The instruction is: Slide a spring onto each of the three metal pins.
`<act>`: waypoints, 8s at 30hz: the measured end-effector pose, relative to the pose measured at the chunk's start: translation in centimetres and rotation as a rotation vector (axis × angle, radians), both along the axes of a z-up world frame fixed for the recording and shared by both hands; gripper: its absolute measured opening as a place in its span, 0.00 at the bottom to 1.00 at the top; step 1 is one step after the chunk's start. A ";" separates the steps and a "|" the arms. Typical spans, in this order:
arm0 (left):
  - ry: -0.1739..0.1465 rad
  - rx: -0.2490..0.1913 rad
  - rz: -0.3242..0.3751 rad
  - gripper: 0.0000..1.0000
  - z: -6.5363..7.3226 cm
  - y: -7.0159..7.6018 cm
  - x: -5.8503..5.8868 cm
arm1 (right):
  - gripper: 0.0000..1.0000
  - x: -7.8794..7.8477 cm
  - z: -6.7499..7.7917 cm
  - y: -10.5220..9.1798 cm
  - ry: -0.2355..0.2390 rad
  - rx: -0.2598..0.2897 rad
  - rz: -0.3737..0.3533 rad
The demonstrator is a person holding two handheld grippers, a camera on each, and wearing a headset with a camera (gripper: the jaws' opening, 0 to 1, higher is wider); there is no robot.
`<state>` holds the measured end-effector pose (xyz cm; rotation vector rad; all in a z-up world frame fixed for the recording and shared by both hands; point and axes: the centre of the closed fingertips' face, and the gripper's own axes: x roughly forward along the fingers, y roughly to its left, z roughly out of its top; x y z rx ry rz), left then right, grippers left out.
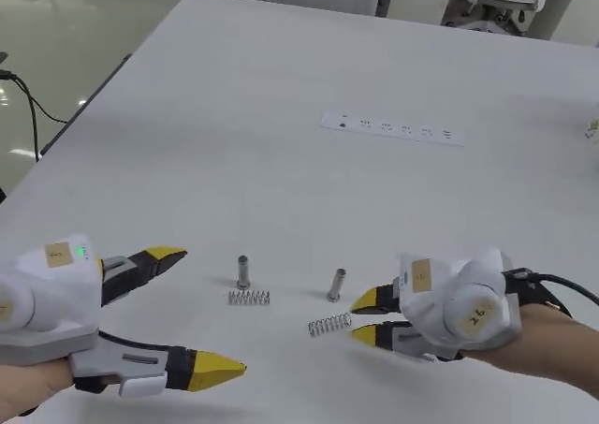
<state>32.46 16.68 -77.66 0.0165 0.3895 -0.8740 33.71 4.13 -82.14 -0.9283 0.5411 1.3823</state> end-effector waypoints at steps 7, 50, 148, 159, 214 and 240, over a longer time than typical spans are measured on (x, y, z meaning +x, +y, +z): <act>0.004 0.002 0.000 0.97 -0.1 0.1 -0.1 | 0.11 0.6 -1.0 0.3 0.001 -0.028 0.006; 0.020 0.000 -0.014 0.95 -0.4 -0.2 -0.8 | 0.08 0.6 -2.4 -0.1 0.043 -0.063 0.003; 0.009 -0.045 -0.416 0.04 0.2 -12.8 -1.2 | 0.08 -3.1 3.8 0.1 0.040 0.017 0.000; 0.020 -0.050 -0.465 0.03 0.3 -13.0 -1.9 | 0.08 -3.7 3.8 0.0 0.071 0.044 -0.021; -0.007 0.035 -0.536 0.02 -0.2 -13.3 -1.9 | 0.07 -3.8 8.3 3.2 0.054 0.207 0.013; 0.006 0.034 -0.471 0.10 -0.2 -13.1 -1.4 | 0.07 -3.7 8.5 3.3 -0.042 0.176 0.072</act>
